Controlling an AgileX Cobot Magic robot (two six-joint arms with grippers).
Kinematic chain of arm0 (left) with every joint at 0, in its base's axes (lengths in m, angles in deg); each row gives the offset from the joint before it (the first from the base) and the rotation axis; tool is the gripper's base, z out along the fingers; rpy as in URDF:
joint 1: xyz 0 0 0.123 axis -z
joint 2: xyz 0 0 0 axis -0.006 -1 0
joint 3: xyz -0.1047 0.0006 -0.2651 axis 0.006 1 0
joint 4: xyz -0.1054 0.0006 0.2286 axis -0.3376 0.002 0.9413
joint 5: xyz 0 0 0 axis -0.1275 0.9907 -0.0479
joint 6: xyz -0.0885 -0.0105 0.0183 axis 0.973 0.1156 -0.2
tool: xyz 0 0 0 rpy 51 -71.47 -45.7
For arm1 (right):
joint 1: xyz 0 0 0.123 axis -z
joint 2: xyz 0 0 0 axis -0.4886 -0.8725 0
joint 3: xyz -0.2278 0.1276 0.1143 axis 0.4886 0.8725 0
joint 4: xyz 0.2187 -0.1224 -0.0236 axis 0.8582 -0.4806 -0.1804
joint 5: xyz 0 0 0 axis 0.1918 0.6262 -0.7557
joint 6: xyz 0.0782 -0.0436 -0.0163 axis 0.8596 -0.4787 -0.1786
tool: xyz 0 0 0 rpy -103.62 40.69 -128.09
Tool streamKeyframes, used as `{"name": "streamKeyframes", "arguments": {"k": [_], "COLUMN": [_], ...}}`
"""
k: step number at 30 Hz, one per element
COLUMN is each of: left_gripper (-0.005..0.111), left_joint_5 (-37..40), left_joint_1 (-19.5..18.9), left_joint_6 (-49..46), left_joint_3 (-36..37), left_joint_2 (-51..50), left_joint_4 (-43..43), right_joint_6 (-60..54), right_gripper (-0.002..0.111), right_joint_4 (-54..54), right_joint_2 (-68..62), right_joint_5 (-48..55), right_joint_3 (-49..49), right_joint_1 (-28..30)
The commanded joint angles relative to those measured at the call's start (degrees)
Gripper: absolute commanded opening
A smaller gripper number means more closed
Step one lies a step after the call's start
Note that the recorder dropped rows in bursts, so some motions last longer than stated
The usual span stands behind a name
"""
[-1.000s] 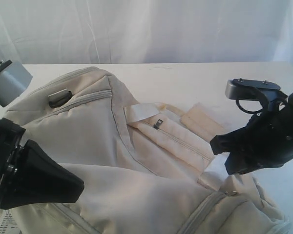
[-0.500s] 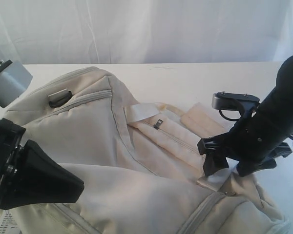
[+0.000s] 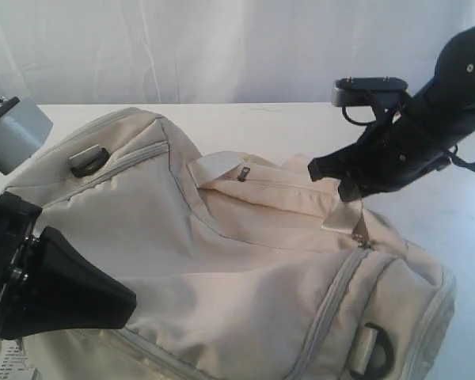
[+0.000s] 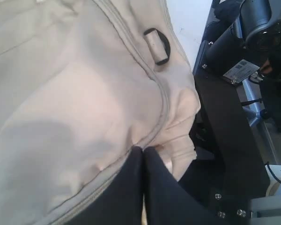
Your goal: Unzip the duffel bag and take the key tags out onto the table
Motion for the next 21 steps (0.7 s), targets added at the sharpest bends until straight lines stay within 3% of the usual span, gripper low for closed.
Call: {"name": "streamKeyframes", "arguments": {"k": [1,13,21], "left_gripper": [0.000,0.000,0.000], "left_joint_5": [0.4,-0.3,-0.7], "left_joint_1": [0.4,0.4,0.4], "left_joint_6": [-0.2,-0.2,-0.2], "left_joint_3": [0.4,0.4,0.4], "left_joint_2": [0.2,-0.1,-0.1], "left_joint_4": [-1.0,-1.0,-1.0], "right_joint_6": [-0.9,-1.0,-2.6], "right_gripper": [0.000,0.000,0.002], "right_joint_4": [-2.8,-4.5,-3.2], "right_joint_2": [-3.2,-13.2,-13.7], "right_joint_5": [-2.7,-0.6,0.4], "right_joint_3": [-8.9,-28.1,-30.6], "right_joint_1": [0.4,0.4,0.2]}}
